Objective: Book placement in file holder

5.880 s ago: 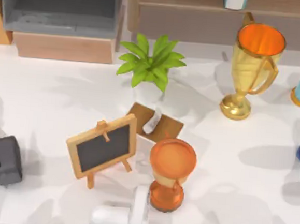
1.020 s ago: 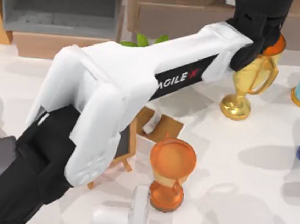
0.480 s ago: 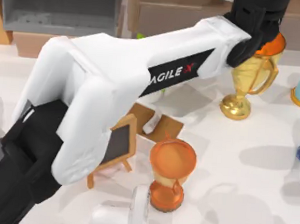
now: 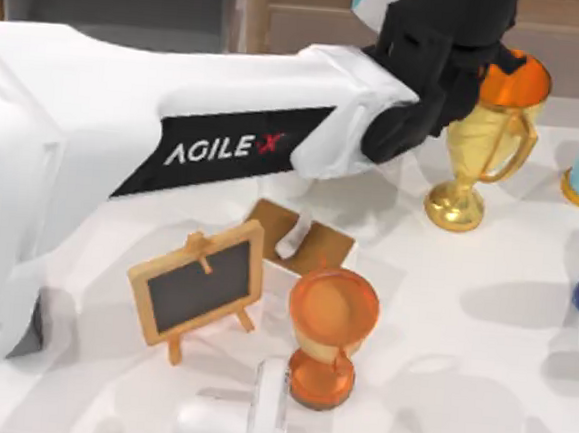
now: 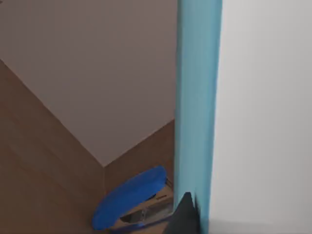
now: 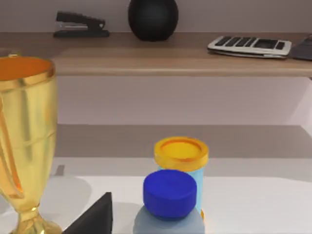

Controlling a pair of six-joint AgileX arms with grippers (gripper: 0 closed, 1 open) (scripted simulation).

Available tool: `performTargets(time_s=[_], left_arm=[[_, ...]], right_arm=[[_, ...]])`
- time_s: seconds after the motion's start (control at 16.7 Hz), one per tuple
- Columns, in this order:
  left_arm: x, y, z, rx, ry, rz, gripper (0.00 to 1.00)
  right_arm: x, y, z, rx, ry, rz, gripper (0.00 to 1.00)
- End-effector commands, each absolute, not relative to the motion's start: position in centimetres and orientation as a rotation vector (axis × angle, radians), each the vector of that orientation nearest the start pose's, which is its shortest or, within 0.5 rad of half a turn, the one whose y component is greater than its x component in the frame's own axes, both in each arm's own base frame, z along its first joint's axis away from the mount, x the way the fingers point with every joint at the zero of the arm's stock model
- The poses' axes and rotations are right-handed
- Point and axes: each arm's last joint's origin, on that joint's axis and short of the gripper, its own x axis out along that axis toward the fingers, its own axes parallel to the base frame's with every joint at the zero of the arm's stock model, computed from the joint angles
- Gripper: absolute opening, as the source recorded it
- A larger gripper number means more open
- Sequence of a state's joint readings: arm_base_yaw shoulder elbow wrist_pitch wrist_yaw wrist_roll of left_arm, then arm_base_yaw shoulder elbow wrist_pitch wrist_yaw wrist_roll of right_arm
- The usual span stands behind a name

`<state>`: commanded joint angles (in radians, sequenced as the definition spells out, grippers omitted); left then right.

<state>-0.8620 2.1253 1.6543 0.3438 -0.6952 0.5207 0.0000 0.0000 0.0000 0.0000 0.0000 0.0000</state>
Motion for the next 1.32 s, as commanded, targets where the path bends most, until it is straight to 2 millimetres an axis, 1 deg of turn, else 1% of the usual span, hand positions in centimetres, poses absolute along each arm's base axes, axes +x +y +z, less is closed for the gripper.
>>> performTargets(time_s=[0.18,0.3,0.42,0.54,0.66,0.78,0.96,1.14,1.32], left_arm=[[30.6,-33.1,25.6,0.811,0.052,-0.244,0.00],[28.3,-30.4,25.0,0.947,0.045,-0.284,0.00],[26.8,-27.2,24.2,1.067,0.043,-0.302,0.00],[26.2,-23.7,23.1,1.174,0.051,-0.295,0.00],[26.4,-20.2,21.8,1.269,0.080,-0.273,0.00],[27.0,-16.8,20.0,1.355,0.127,-0.257,0.00],[28.7,-12.4,17.8,1.447,0.194,-0.232,0.00],[31.1,-9.3,16.5,1.507,0.217,-0.222,0.00],[33.3,-7.7,15.7,1.547,0.200,-0.231,0.00]], right_arm=[[10.6,-0.1,16.0,0.000,0.000,0.000,1.00],[10.6,-0.1,16.0,0.000,0.000,0.000,1.00],[10.6,-0.1,16.0,0.000,0.000,0.000,1.00],[10.6,-0.1,16.0,0.000,0.000,0.000,1.00],[10.6,-0.1,16.0,0.000,0.000,0.000,1.00],[10.6,-0.1,16.0,0.000,0.000,0.000,1.00],[10.6,-0.1,16.0,0.000,0.000,0.000,1.00],[10.6,-0.1,16.0,0.000,0.000,0.000,1.00],[10.6,-0.1,16.0,0.000,0.000,0.000,1.00]])
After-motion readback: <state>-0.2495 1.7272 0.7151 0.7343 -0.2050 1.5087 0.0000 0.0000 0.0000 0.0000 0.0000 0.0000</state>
